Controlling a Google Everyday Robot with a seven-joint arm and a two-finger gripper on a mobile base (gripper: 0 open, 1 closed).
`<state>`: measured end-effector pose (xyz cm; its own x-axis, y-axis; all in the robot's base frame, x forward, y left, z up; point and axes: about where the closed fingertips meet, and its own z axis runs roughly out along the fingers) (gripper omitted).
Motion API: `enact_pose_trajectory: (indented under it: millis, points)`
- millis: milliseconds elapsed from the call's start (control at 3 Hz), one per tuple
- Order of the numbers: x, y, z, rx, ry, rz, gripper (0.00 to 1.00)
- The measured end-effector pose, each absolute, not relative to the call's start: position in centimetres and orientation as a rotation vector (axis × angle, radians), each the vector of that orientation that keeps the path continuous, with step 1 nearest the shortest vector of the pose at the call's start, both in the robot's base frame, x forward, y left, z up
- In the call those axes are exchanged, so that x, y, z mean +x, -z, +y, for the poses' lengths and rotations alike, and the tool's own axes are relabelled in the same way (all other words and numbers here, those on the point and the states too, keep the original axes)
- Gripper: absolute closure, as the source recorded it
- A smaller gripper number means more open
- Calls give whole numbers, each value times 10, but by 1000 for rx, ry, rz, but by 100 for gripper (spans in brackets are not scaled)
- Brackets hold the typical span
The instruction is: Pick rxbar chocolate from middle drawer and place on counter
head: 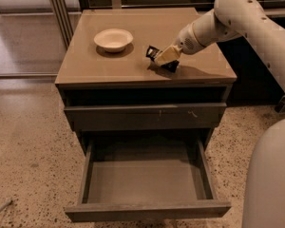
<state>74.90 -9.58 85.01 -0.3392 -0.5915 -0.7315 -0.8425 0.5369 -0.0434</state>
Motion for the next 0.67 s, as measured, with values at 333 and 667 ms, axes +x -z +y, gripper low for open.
enact_pose_trajectory:
  millis: [333,667]
  points:
    - [749,-850,-96,-1156,-450,2061,36]
    - [749,-850,-96,-1156,-450,2061,13]
